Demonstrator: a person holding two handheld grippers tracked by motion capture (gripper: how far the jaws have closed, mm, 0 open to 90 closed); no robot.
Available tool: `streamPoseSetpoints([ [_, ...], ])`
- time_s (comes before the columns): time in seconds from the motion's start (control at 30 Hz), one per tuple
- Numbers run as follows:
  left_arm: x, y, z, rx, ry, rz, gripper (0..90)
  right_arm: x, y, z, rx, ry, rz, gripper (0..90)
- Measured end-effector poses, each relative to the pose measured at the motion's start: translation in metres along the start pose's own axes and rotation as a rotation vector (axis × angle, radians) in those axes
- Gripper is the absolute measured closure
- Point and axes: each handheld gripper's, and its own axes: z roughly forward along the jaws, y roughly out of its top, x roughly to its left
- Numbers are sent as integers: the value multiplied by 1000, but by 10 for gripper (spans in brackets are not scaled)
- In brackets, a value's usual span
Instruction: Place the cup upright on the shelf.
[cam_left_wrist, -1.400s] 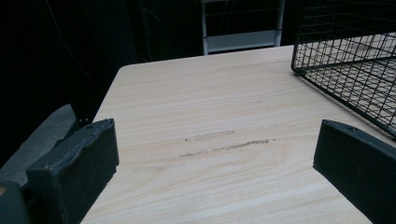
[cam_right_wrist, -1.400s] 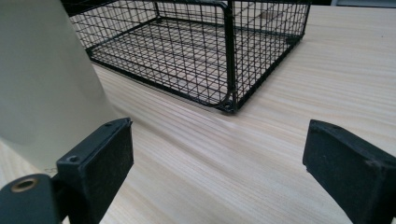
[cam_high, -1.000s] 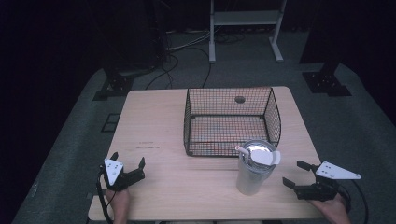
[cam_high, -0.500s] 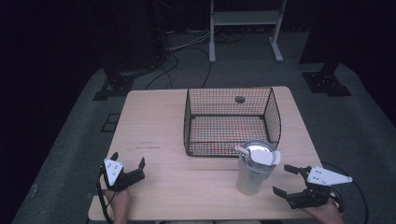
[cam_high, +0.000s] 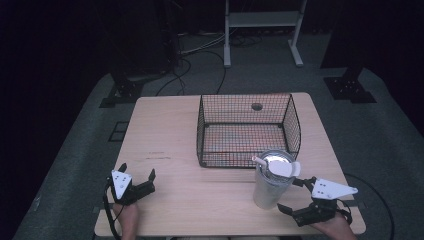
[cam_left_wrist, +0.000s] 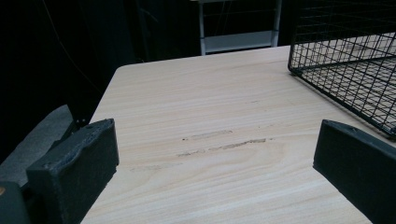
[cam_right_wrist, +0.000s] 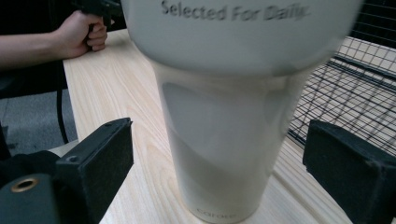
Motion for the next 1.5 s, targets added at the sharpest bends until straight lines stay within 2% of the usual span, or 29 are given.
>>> streamPoseSetpoints([
  [0.33,0,0,0,-2,-6,-2,0,1,6,15,-26,-26,-30,77],
  [0.73,0,0,0,-4,-9,-4,0,-3,8,33,-57,-27,-31,75],
  [1.13,0,0,-1,-8,-12,-7,0,-6,9,41,-96,-9,-25,66],
  [1.5,1,0,-1,-12,-14,-11,0,-8,9,42,-109,5,-22,78],
])
